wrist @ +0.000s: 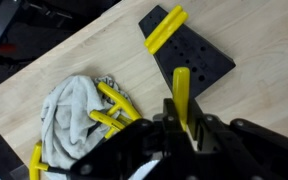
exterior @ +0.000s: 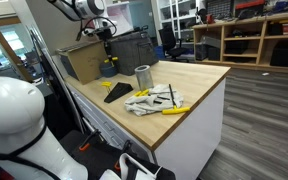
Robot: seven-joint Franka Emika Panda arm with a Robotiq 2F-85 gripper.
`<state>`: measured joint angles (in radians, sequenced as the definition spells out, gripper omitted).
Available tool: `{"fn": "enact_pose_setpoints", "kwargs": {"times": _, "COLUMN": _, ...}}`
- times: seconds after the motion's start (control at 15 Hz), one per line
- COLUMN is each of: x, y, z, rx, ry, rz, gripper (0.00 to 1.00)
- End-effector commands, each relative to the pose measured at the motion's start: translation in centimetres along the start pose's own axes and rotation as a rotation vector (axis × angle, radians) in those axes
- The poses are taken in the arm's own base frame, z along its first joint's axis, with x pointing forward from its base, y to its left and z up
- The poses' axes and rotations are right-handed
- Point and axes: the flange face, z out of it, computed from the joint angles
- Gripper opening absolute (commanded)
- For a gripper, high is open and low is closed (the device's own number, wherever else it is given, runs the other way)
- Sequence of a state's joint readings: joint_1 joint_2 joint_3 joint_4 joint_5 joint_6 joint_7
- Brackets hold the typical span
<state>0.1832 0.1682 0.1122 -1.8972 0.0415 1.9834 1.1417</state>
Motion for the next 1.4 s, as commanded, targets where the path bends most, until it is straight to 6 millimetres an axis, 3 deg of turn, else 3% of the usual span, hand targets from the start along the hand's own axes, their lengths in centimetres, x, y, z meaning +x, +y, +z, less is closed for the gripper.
{"fn": "enact_pose_setpoints", "kwargs": {"times": 0.0, "x": -1.4, "y": 1.0, "z": 1.5, "rx": 0.014, "ry": -0.037, "rz": 0.128, "gripper": 0.04}}
{"fn": "enact_pose_setpoints", "kwargs": {"times": 0.4, "x": -1.5, "y": 1.4, "z": 3.5, "rx": 0.057, "ry": -0.043, "rz": 0.329, "gripper": 0.04}}
{"fn": "enact_pose_setpoints", "kwargs": {"times": 1.33, "x": -2.7, "y": 1.6, "z": 6.5, "rx": 0.091, "ry": -0.040, "rz": 0.423, "gripper": 0.04}}
